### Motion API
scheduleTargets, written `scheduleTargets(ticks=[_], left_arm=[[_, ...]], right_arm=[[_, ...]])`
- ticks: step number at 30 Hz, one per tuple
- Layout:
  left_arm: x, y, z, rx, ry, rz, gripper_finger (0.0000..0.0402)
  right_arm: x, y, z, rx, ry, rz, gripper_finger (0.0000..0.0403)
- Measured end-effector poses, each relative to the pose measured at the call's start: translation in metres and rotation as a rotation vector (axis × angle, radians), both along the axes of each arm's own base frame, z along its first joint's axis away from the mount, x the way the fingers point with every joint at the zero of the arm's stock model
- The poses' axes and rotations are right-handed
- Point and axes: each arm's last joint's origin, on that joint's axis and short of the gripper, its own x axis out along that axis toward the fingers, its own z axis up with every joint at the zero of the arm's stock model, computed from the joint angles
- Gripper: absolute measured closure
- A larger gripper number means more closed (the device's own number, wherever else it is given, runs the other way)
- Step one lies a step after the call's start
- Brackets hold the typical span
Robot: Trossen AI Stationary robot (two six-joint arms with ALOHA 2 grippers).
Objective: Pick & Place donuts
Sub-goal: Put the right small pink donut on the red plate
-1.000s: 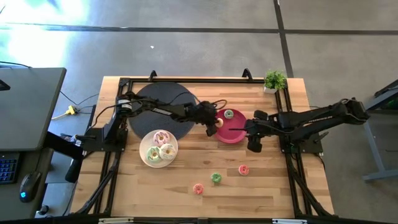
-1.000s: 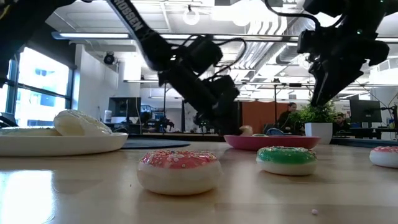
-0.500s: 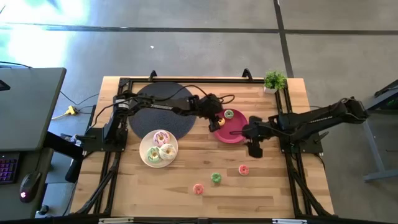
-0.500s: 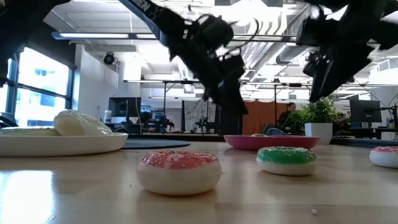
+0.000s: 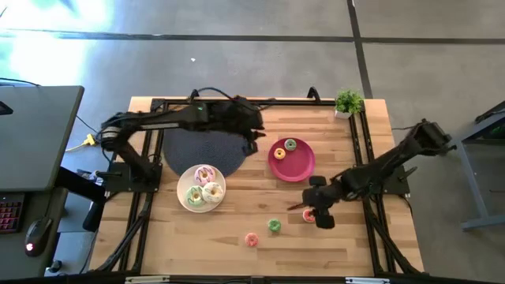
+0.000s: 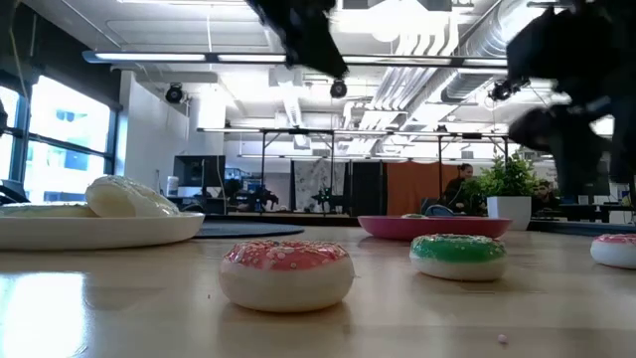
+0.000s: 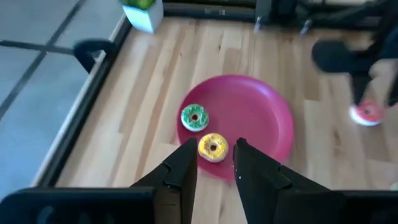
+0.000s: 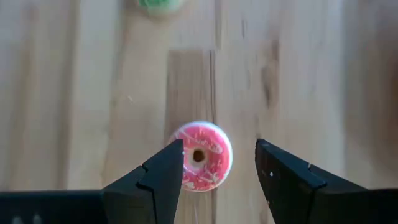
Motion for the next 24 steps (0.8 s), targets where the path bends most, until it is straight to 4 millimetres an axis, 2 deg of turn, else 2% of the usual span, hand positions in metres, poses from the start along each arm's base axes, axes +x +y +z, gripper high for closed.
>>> scheduleTargets(ticks=[5, 11, 14, 17, 19, 21, 24], left_arm=[[-0.026, -0.012, 0.026, -0.004, -0.033, -0.007, 0.0318], [-0.030, -0.028, 0.029, -0.007, -0.009, -0.049, 0.0327], [-0.031, -0.037, 0.026, -0.021, 0.021, -0.065, 0.0333], [-0.035, -0.047, 0.026, 0.001, 0.052, -0.049, 0.0343], [-0.046, -0.052, 0.032, 0.031, 0.066, -0.029, 0.0351], [-0.065, -0.057, 0.045, 0.053, 0.059, -0.002, 0.0360], [-0.095, -0.066, 0.061, 0.083, 0.049, 0.073, 0.0373]], right_arm=[[0.005, 0.007, -0.029, -0.030, 0.127, -0.051, 0.0214], [0.009, 0.009, -0.040, -0.034, 0.173, -0.042, 0.0225], [0.008, 0.009, -0.036, -0.014, 0.161, -0.038, 0.0264], [0.006, 0.008, -0.025, 0.017, 0.120, -0.032, 0.0323], [0.005, 0.006, -0.016, 0.036, 0.078, -0.039, 0.0365], [0.003, 0.003, -0.006, 0.035, 0.034, -0.056, 0.0390], [0.004, -0.006, 0.008, -0.029, -0.088, -0.172, 0.0382]])
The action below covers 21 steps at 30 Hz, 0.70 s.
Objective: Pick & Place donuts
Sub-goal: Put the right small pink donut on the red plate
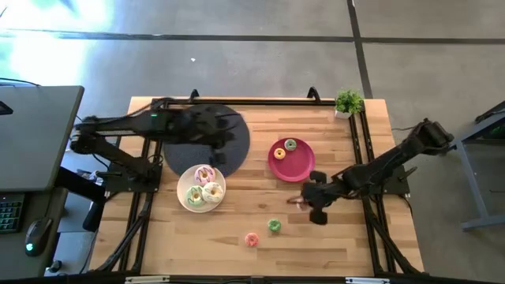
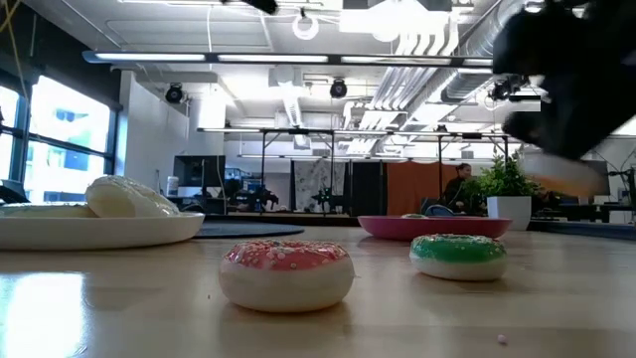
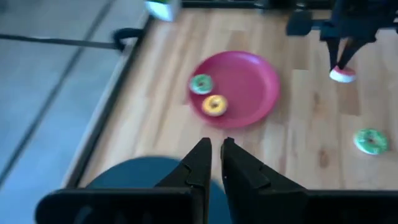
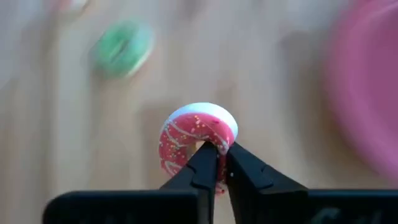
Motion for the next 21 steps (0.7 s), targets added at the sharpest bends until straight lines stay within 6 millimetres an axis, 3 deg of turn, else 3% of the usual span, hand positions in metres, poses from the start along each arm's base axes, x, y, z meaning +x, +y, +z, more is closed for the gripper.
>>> scheduleTargets(ticks=[4, 7, 10, 15, 21], left_arm=[[-0.035, -0.011, 0.017, 0.038, -0.039, 0.059, 0.0389], [-0.051, -0.016, 0.019, 0.065, -0.047, 0.066, 0.0398], [-0.063, -0.017, 0.013, 0.082, -0.031, 0.084, 0.0401], [-0.074, -0.015, -0.022, 0.025, -0.001, 0.143, 0.0401], [-0.056, -0.020, -0.088, -0.084, -0.108, 0.084, 0.0401]], right_arm=[[0.007, -0.025, 0.007, -0.174, -0.118, -0.264, 0.0382], [0.013, -0.052, 0.007, -0.296, -0.094, -0.285, 0.0396], [0.017, -0.084, 0.004, -0.286, -0.046, -0.382, 0.0390], [0.012, -0.129, 0.000, -0.250, 0.047, -0.446, 0.0393], [0.005, -0.156, -0.005, -0.196, 0.106, -0.454, 0.0389]])
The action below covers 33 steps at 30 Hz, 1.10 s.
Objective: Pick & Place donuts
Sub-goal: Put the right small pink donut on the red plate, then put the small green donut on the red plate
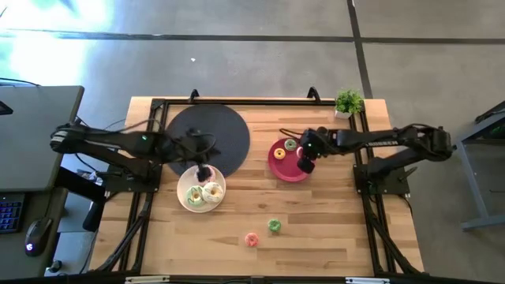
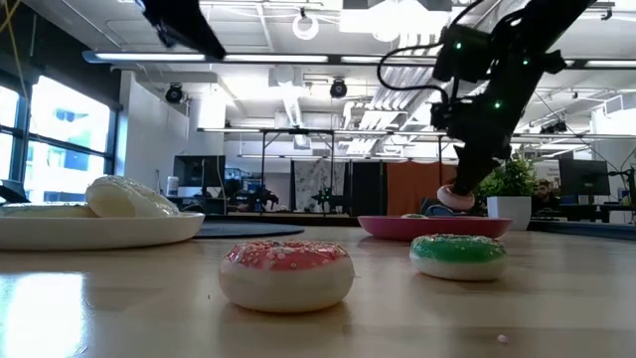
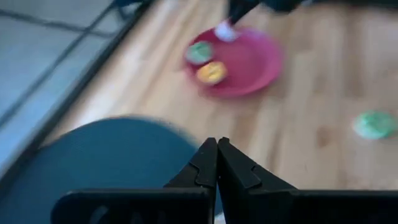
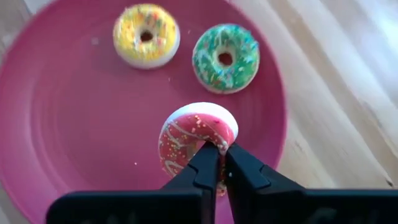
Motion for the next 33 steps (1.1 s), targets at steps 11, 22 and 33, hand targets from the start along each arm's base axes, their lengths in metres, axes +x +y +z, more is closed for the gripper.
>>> scheduleTargets(ticks=[11, 22, 33], left_arm=[[0.031, -0.010, -0.070, -0.166, -0.027, -0.172, 0.0401], [0.040, -0.013, -0.084, -0.191, 0.041, -0.195, 0.0401], [0.040, -0.013, -0.084, -0.191, 0.040, -0.195, 0.0401]], right_arm=[[0.011, -0.008, -0.029, 0.078, 0.106, 0.061, 0.0315], [0.021, -0.015, -0.005, -0.073, 0.199, 0.091, 0.0218], [0.063, 0.048, 0.043, 0.182, -0.059, 0.540, 0.0214]])
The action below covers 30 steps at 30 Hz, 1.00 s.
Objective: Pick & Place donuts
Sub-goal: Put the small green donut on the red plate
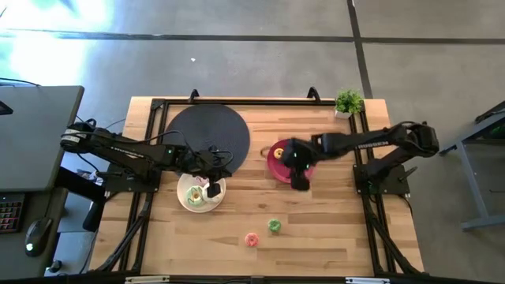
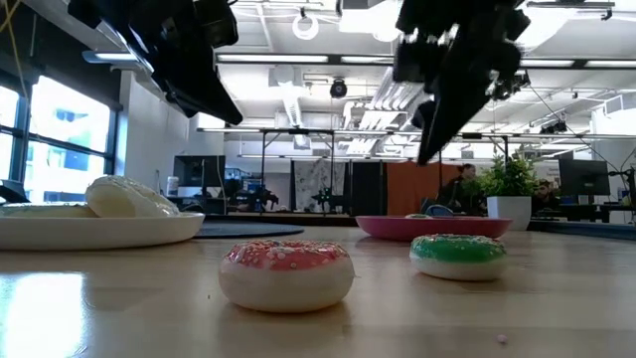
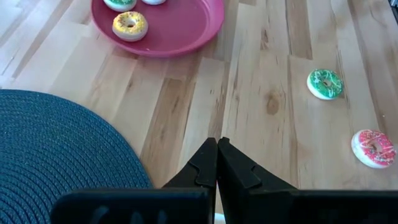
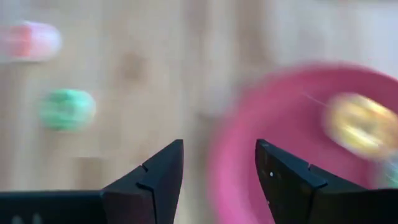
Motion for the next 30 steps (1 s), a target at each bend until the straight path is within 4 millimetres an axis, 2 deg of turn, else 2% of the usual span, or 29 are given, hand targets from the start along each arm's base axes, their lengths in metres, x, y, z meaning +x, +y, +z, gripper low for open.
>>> scheduleTargets(ticks=[4, 7, 12, 17, 22, 30], left_arm=[[0.000, 0.000, 0.000, 0.000, 0.000, 0.000, 0.0401], [0.000, 0.000, 0.000, 0.000, 0.000, 0.000, 0.0401], [0.000, 0.000, 0.001, 0.000, -0.006, 0.001, 0.0401], [0.001, 0.000, 0.001, 0.000, -0.008, 0.000, 0.0401], [0.001, 0.000, 0.001, 0.002, -0.008, -0.001, 0.0401], [0.001, 0.000, 0.001, 0.002, -0.008, -0.001, 0.0401]], right_arm=[[0.009, 0.044, -0.007, 0.080, -0.193, 0.197, 0.0214], [0.009, 0.073, -0.021, 0.102, -0.313, 0.298, 0.0214], [0.013, 0.104, -0.049, 0.166, -0.371, 0.281, 0.0214], [0.022, 0.118, -0.078, 0.154, -0.267, 0.246, 0.0214], [0.027, 0.121, -0.096, 0.158, -0.182, 0.219, 0.0214], [0.027, 0.121, -0.097, 0.193, -0.169, 0.197, 0.0232]])
